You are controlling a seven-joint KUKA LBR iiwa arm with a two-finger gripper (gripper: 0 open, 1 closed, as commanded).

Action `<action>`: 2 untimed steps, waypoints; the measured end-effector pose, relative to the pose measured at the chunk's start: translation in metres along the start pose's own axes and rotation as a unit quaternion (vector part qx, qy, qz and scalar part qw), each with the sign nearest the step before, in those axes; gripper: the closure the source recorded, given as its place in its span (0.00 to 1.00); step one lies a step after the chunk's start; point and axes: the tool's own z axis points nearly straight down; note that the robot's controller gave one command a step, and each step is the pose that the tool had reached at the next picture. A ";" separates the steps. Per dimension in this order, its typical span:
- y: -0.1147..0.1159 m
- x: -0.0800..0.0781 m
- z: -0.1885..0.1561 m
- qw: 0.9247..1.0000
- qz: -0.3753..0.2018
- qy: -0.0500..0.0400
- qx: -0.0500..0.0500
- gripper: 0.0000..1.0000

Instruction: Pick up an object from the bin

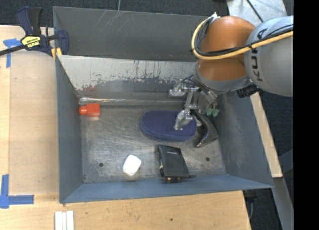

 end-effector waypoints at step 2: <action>0.013 -0.009 0.025 1.000 0.027 -0.002 -0.002 0.00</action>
Offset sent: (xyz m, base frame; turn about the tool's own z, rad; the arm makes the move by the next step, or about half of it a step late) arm 0.0224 0.0162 -0.0292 -0.0055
